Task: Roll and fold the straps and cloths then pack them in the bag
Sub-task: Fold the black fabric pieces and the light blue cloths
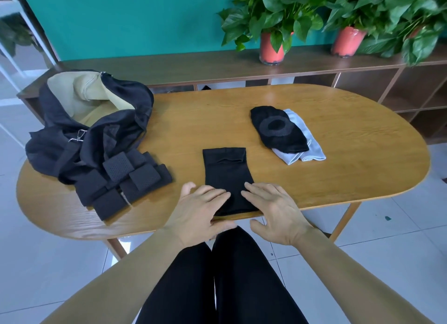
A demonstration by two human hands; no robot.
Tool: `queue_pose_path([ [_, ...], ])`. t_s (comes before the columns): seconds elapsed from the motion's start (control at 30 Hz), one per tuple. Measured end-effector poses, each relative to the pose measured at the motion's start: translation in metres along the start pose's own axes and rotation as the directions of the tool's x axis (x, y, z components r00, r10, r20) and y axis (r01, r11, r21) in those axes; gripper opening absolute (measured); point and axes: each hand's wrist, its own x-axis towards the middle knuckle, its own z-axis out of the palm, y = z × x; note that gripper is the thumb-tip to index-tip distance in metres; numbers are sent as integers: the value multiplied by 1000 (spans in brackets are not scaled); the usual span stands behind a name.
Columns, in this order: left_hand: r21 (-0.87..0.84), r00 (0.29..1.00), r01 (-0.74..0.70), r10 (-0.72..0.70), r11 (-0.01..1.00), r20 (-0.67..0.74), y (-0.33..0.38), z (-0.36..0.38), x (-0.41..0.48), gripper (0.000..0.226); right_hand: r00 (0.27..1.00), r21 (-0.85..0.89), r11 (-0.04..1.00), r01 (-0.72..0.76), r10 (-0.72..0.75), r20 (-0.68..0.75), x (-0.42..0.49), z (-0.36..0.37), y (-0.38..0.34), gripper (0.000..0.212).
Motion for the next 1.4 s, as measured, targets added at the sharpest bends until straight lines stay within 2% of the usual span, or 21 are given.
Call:
queue_pose_path([
  [0.1,27,1000,-23,23,999,-19,2,1,-6,56,999,-8,1000,4,-4,-44,-6,1,-2,53],
  [0.2,-53,999,-21,19,998,-41,5,-6,-7,44,992,39,999,0,5,-127,-6,1,-4,41],
  [0.27,-186,992,101,-112,977,-50,7,-16,-5,33,977,183,979,-94,126,-171,-1,-3,-4,28],
  [0.33,-317,956,276,-294,907,-10,5,-20,-2,28,948,328,921,-211,274,-160,8,-9,-7,9],
  [0.47,-379,872,461,-489,802,27,0,-16,12,35,863,428,810,-401,491,-119,31,-10,-14,13],
  [0.57,-372,829,538,-556,757,68,-2,-12,23,46,821,395,785,-477,558,-119,41,-1,-15,19],
  [0.7,-328,805,576,-589,749,69,-6,-10,31,55,782,368,763,-532,609,-133,49,5,-15,20],
  [0.87,-330,818,561,-569,759,83,-10,-6,32,59,741,418,735,-533,644,-188,42,12,-17,17],
  [1.0,-349,808,569,-586,745,66,-12,-2,30,58,754,369,763,-532,624,-205,41,15,-16,22],
  [1.13,-203,843,527,-538,825,5,-7,-1,26,53,759,305,777,-550,618,-204,41,17,-15,20],
  [1.2,-107,889,443,-452,890,-80,-5,-2,24,47,757,292,778,-557,620,-207,42,16,-16,19],
  [1.27,-59,944,293,-299,954,-142,-2,-1,25,43,755,292,775,-561,623,-205,43,15,-16,17],
  [1.33,-53,983,123,-129,991,-128,0,-2,25,43,747,320,765,-559,632,-205,42,14,-18,15],
  [1.4,-33,996,38,-41,999,-74,2,-3,22,44,745,366,778,-511,613,-263,39,10,-20,19],
])
